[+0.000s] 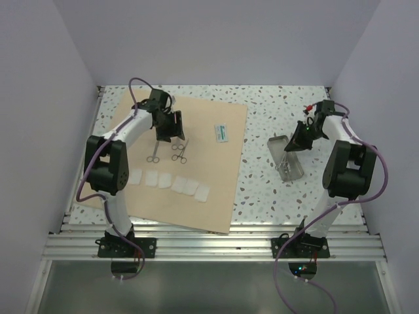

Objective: Prepare the surgical pack

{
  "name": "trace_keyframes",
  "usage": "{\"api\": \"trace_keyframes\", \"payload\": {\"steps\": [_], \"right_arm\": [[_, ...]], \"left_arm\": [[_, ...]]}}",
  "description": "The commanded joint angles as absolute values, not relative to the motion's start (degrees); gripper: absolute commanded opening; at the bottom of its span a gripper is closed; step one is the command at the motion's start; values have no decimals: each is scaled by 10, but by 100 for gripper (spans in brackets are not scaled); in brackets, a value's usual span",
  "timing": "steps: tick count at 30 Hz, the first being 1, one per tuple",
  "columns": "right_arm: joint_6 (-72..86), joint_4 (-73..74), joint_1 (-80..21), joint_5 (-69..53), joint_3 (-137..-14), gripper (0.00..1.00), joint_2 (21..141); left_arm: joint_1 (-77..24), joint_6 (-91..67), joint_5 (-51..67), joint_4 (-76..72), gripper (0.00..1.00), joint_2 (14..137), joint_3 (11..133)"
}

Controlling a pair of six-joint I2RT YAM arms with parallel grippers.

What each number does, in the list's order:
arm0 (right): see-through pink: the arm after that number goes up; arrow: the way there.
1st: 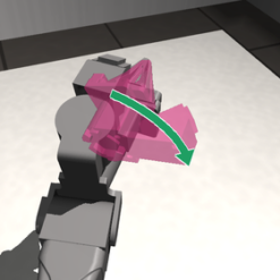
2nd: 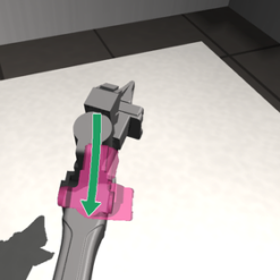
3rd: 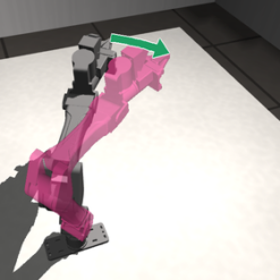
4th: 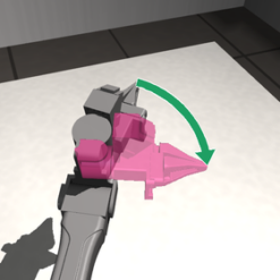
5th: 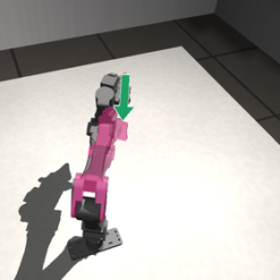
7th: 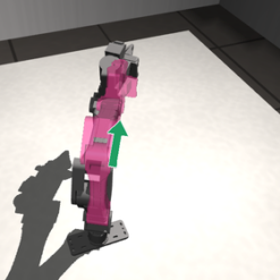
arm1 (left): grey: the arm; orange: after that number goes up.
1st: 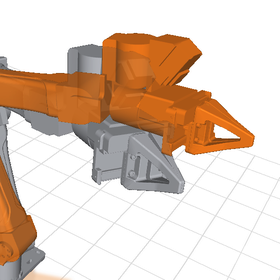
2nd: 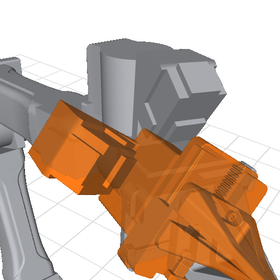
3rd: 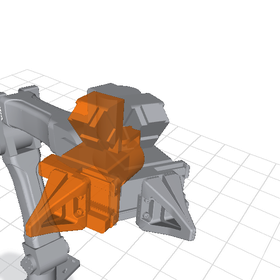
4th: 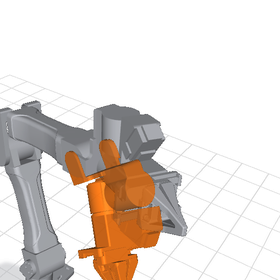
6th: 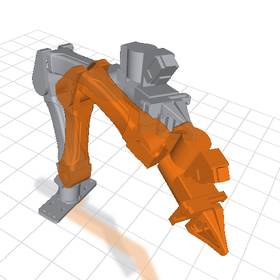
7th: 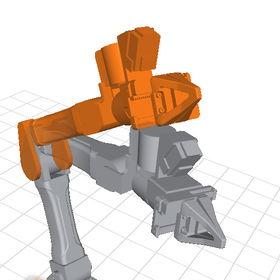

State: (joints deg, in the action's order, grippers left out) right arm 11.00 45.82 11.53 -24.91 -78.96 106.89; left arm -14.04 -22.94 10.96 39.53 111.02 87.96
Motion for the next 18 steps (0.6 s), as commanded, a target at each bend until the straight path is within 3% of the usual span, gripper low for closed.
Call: {"api": "trace_keyframes", "payload": {"steps": [1,9,18], "right_arm": [[97,483,117,-204,-832,0,1038],[77,549,117,-103,-911,0,1053],[73,562,112,-92,-868,0,1060]], "left_arm": [[-135,-220,130,388,65,1118,905],[-126,-221,144,390,64,1137,915],[-110,-221,139,404,68,1163,954]]}}
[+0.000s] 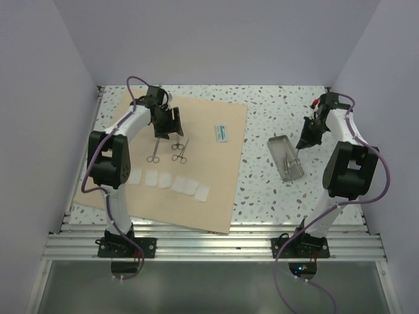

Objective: Prepare the surgical pack

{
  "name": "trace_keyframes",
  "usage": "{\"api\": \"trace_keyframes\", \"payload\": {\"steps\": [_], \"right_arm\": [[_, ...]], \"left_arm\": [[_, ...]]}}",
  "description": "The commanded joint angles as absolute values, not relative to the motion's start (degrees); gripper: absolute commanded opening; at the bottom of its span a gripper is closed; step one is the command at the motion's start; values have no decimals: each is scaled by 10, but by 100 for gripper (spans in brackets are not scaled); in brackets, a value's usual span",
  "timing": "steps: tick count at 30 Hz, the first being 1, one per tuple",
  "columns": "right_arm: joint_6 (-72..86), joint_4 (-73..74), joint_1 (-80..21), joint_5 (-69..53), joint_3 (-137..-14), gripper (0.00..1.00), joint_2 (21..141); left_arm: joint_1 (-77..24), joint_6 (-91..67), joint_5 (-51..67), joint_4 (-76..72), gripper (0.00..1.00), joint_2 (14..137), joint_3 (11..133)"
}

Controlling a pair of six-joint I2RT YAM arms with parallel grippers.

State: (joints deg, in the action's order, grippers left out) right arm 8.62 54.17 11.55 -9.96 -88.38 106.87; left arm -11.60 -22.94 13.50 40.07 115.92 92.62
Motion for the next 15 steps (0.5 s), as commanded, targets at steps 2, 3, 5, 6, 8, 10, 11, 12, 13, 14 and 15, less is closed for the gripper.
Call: {"api": "trace_keyframes", "payload": {"steps": [2,3,5,6,8,10,11,12,13,14,15], "right_arm": [[72,557,104,-99,-846,0,1059],[74,550,96,-107,-839,0,1060],[76,544,83,-108,-827,0,1062],[77,539,68,-108,-822,0,1067],[80,534,54,-111,-819,0,1076],[96,521,40,-128,-815,0,1078],[113,507,33,-147,-812,0,1078],[123,501,32,-155,-809,0,1077],[128,495,31,-165,-808,0,1078],[141,484,31,-184,-807,0,1080],[145,479,31,-191,-806,0,1087]], "left_arm": [[-109,-221,139,403,69,1159,946],[-108,-220,139,400,69,1158,942],[-108,-220,141,397,69,1154,937],[-109,-220,141,395,69,1151,933],[-109,-218,141,396,69,1150,932],[-109,-217,138,397,69,1147,932],[-109,-217,135,398,69,1146,932],[-109,-216,134,398,69,1144,931],[-109,-216,133,398,69,1142,930],[-109,-215,133,399,69,1142,926],[-109,-214,131,398,69,1139,925]]}}
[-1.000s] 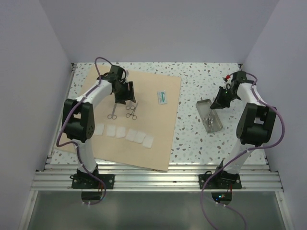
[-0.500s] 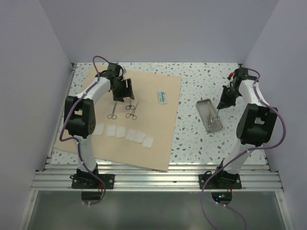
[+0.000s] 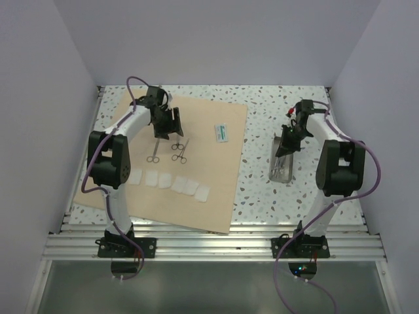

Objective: Prepare the surgical pack

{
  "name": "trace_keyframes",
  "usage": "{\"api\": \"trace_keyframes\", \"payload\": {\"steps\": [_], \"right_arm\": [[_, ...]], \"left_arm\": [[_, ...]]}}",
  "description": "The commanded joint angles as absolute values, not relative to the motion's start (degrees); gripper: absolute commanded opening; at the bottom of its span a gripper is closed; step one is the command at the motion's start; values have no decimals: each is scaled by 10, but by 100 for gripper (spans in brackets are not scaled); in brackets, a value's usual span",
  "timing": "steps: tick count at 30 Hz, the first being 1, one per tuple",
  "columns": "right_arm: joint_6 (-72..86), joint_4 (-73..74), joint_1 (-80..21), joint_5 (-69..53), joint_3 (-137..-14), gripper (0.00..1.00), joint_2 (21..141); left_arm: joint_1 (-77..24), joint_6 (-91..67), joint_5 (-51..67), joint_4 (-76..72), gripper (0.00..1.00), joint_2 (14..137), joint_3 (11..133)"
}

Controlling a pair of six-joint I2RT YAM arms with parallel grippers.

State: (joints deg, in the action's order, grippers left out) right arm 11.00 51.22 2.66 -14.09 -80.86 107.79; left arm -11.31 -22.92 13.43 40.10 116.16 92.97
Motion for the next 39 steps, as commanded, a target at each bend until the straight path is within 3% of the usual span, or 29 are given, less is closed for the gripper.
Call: {"api": "trace_keyframes", "payload": {"steps": [1,9,11,13,18,28,36,39], "right_arm": [[148,476,31,-196,-807,0,1092],[138,447,33,-210,-797,0,1126],[143,443,33,-210,-800,4,1135],[148,446,32,-198,-805,17,1138],[163,466,33,-167,-824,22,1134],[163,558,32,-85,-884,42,1070],[160,573,28,-140,-835,44,982],[155,568,24,-144,-796,44,956]], "left_arm": [[-109,-214,132,397,69,1137,919],[-109,-213,104,407,72,1137,918],[-109,-214,70,421,74,1143,924],[-109,-214,57,420,76,1143,924],[-114,-215,40,449,78,1169,961],[-133,-218,7,452,76,1200,995],[-155,-229,-51,469,70,1264,1060],[-163,-243,-63,478,64,1275,1079]]}}
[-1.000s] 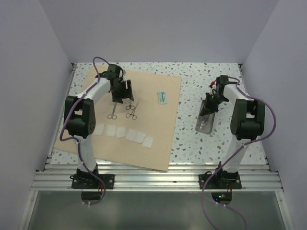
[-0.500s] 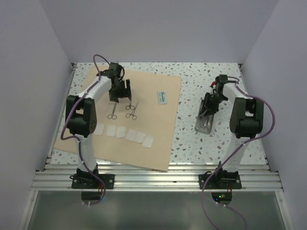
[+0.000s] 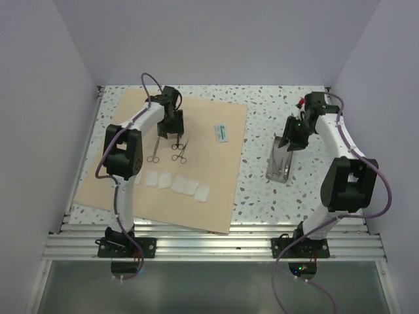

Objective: Prepare the surgical pack

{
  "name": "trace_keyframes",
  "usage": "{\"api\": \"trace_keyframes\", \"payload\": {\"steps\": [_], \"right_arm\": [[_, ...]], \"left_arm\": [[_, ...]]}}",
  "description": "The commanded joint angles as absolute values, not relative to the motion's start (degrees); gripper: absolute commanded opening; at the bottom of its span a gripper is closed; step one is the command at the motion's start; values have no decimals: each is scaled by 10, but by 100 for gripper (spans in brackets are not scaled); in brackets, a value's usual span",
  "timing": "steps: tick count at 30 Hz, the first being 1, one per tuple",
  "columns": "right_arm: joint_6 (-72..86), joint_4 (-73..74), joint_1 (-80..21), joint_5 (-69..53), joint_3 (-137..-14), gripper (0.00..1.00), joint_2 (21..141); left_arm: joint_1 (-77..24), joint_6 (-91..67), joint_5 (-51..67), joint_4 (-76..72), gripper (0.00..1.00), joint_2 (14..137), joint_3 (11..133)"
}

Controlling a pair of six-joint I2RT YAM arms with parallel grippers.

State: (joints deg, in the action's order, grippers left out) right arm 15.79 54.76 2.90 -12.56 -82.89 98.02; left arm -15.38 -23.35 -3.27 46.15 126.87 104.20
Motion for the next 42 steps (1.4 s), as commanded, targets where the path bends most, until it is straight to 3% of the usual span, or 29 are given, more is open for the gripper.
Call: {"api": "trace_keyframes", "payload": {"steps": [1,6,14,31,42], "right_arm": [[152,567,22,-146,-788,44,951],[150,555,21,-162,-754,44,936],[144,555,11,-172,-756,44,937],[143,554,8,-180,-752,44,936],[147,549,4,-189,-763,44,951]], "left_arm": [[-174,-255,-83,489,60,1272,1080],[-212,-254,-94,413,56,1209,992],[-215,-217,-50,394,36,1249,1030],[-216,-197,-40,403,38,1314,1085],[-225,-196,-50,391,32,1289,1032]]}}
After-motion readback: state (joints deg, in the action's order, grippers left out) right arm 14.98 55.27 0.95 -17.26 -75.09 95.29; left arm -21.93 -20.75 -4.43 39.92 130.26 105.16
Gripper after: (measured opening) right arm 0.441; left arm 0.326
